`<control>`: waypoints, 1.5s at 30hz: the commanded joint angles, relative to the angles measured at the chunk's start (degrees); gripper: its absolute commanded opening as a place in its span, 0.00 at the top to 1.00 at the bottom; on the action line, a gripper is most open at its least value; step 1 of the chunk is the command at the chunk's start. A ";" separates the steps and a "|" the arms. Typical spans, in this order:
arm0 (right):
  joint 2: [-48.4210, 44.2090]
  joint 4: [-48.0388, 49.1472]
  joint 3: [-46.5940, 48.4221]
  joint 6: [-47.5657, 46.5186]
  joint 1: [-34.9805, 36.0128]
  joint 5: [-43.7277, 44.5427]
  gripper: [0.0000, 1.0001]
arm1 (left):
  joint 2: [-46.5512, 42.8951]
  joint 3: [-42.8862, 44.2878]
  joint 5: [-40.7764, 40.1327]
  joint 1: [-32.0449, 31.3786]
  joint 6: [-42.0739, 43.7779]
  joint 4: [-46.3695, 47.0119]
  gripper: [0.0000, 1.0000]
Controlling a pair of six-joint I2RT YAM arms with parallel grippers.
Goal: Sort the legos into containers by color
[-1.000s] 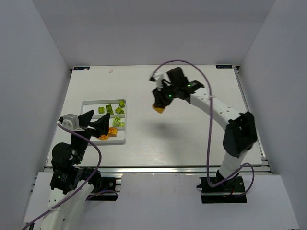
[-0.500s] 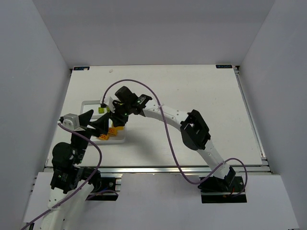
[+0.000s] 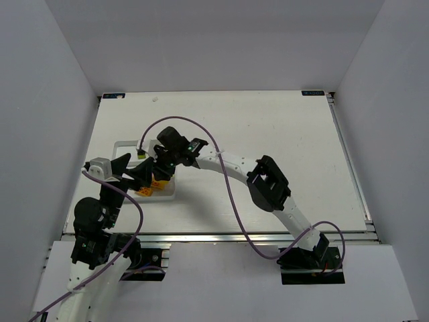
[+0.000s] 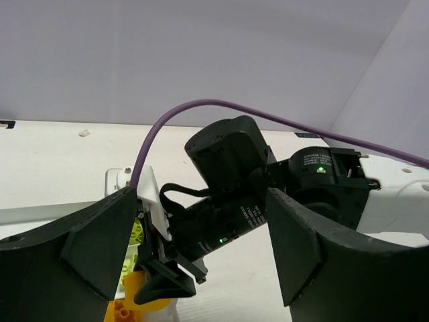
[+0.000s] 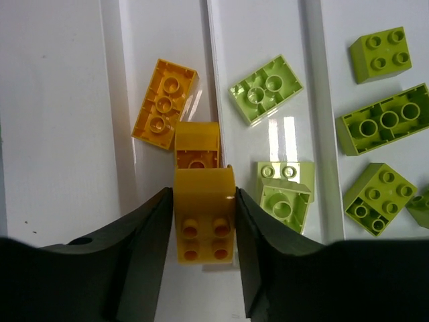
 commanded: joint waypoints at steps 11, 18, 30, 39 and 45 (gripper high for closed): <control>-11.43 1.81 -13.12 2.48 -0.66 -0.80 0.38 | 2.28 0.21 0.29 0.40 0.42 -0.32 0.13; -29.54 4.02 -26.74 4.85 -3.82 4.46 0.38 | 3.15 0.21 0.29 0.40 0.42 -0.50 0.12; -64.16 7.09 -61.36 12.06 -23.86 7.02 0.59 | 12.11 1.26 14.96 -0.12 2.26 0.29 0.88; -94.40 17.55 -82.47 14.78 -28.87 12.20 0.23 | 21.34 2.32 23.14 -0.65 3.49 -0.06 0.10; -99.95 18.51 -85.55 17.25 -31.16 20.46 0.11 | 21.44 2.23 22.36 -1.17 3.49 -0.06 0.02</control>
